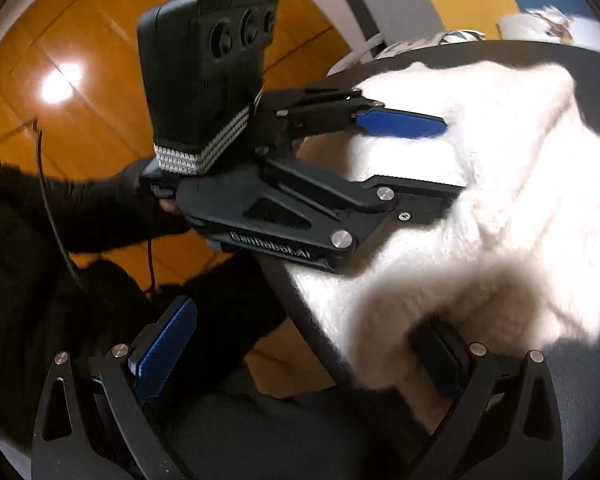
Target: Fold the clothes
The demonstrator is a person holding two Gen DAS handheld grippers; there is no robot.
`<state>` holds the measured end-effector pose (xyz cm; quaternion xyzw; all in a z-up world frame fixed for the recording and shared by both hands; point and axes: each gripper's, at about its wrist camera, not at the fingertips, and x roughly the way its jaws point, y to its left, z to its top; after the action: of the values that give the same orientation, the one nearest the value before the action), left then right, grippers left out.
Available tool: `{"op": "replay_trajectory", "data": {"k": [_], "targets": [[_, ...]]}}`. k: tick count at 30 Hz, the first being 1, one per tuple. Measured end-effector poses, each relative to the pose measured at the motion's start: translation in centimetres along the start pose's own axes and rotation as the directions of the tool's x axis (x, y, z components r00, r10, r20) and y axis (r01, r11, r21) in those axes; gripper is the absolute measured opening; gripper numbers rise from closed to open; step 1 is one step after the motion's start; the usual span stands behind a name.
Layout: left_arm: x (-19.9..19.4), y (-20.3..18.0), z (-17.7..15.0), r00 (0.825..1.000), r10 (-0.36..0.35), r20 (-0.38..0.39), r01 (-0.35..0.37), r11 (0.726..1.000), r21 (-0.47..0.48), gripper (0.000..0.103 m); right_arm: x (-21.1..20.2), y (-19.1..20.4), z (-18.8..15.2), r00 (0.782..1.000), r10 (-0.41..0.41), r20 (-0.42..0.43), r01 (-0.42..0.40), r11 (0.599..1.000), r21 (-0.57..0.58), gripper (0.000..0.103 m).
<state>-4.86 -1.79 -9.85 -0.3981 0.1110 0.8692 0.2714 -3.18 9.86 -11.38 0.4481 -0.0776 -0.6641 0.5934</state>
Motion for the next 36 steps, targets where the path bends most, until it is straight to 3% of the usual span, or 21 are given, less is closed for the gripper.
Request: {"op": "replay_trajectory", "data": {"k": [3, 5, 9, 12, 14, 17, 18, 19, 21, 25, 28, 31, 33, 34, 36], "targets": [[-1.6, 1.7, -0.2, 0.992, -0.108, 0.063, 0.112, 0.991, -0.069, 0.058, -2.4, 0.8, 0.1, 0.992, -0.112, 0.050, 0.111, 0.994, 0.018, 0.103], [-3.1, 3.3, -0.1, 0.972, -0.193, 0.131, 0.211, 0.967, -0.141, 0.058, -4.0, 2.5, 0.4, 0.967, -0.240, 0.086, 0.242, 0.970, -0.018, 0.103], [-5.0, 7.1, 0.0, 0.938, -0.241, 0.248, 0.308, 0.908, -0.284, 0.058, -3.7, 7.8, 1.7, 0.951, -0.287, 0.112, 0.304, 0.930, -0.204, 0.103], [-4.8, 9.0, -0.3, 0.948, -0.204, 0.244, 0.279, 0.902, -0.330, 0.058, -0.5, 10.1, 2.8, 0.952, -0.300, 0.066, 0.304, 0.887, -0.348, 0.103], [-3.6, 8.7, -0.7, 0.967, -0.173, 0.186, 0.223, 0.928, -0.298, 0.058, 2.3, 9.9, 3.1, 0.944, -0.329, 0.000, 0.301, 0.865, -0.401, 0.103], [-1.9, 7.7, -1.3, 0.988, -0.111, 0.105, 0.133, 0.966, -0.223, 0.057, 4.5, 4.8, 1.3, 0.917, -0.380, -0.122, 0.332, 0.896, -0.294, 0.103], [-2.0, 7.2, -1.3, 0.990, -0.099, 0.103, 0.118, 0.972, -0.204, 0.057, 4.6, 3.5, 0.7, 0.924, -0.366, -0.106, 0.334, 0.911, -0.241, 0.102], [-2.1, 6.9, -1.2, 0.991, -0.093, 0.101, 0.111, 0.976, -0.189, 0.057, 3.9, 3.0, 0.2, 0.945, -0.324, -0.040, 0.310, 0.929, -0.204, 0.102], [-2.5, 6.7, -0.9, 0.988, -0.110, 0.108, 0.128, 0.975, -0.179, 0.057, 2.9, 2.5, 0.1, 0.958, -0.287, 0.024, 0.287, 0.948, -0.135, 0.102], [-4.5, 7.3, 0.0, 0.969, -0.173, 0.177, 0.204, 0.964, -0.174, 0.057, 1.5, 4.2, 0.5, 0.930, -0.368, -0.006, 0.361, 0.915, -0.178, 0.103], [-5.0, 8.3, 0.7, 0.959, -0.189, 0.213, 0.231, 0.953, -0.195, 0.057, -0.3, 5.9, 1.7, 0.927, -0.373, 0.039, 0.369, 0.891, -0.264, 0.103], [-2.7, 8.9, 0.2, 0.974, -0.182, 0.134, 0.209, 0.952, -0.226, 0.058, -0.8, 5.7, 3.6, 0.919, -0.388, 0.070, 0.388, 0.861, -0.329, 0.103], [-1.3, 8.8, -0.5, 0.980, -0.171, 0.101, 0.189, 0.958, -0.217, 0.056, -0.4, 2.7, 3.5, 0.913, -0.407, 0.009, 0.392, 0.874, -0.286, 0.103], [-1.4, 8.4, -0.8, 0.983, -0.146, 0.112, 0.164, 0.970, -0.180, 0.056, -0.1, 0.9, 2.8, 0.923, -0.385, -0.025, 0.369, 0.899, -0.236, 0.102], [-1.5, 7.9, -0.4, 0.984, -0.135, 0.113, 0.151, 0.977, -0.149, 0.057, -0.9, -0.2, 1.3, 0.949, -0.312, 0.050, 0.316, 0.926, -0.206, 0.102]]}}
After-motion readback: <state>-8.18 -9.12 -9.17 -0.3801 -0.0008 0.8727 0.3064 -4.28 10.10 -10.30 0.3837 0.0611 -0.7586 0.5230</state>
